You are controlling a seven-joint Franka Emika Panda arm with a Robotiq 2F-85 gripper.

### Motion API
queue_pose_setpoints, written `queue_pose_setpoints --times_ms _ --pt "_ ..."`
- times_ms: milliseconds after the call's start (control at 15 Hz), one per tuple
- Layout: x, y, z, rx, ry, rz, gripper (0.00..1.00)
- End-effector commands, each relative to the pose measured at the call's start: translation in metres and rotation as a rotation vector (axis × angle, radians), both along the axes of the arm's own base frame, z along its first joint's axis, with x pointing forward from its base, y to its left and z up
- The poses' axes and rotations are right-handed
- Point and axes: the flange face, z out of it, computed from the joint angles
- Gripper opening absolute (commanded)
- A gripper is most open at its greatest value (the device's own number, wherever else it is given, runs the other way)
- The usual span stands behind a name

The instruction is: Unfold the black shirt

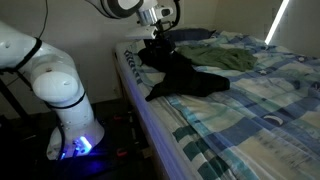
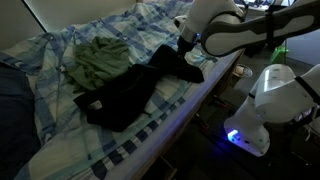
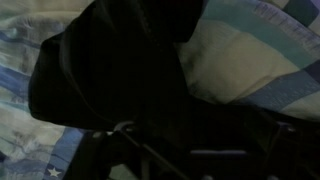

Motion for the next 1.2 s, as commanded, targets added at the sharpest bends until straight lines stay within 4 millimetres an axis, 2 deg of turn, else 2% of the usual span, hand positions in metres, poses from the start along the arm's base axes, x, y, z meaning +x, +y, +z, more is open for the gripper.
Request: queue_pose_setpoints --times_ms 0,533,867,933,1000,1133 --pt "0.008 -0.009 -0.012 -0.087 0.003 0.035 1.0" --pt "0.028 0.014 -0.066 -0.224 0.042 0.066 1.0" --pt "0.044 0.021 -0.081 -0.282 -0.051 0.018 1.0" --pt "0.046 0.02 -0.082 -0.294 -0.071 0.005 0.77" --pt "0.049 0.02 -0.082 -0.307 -0.084 -0.004 0.74" --pt "0.053 0.019 -0.084 -0.33 -0.104 -0.024 0.58"
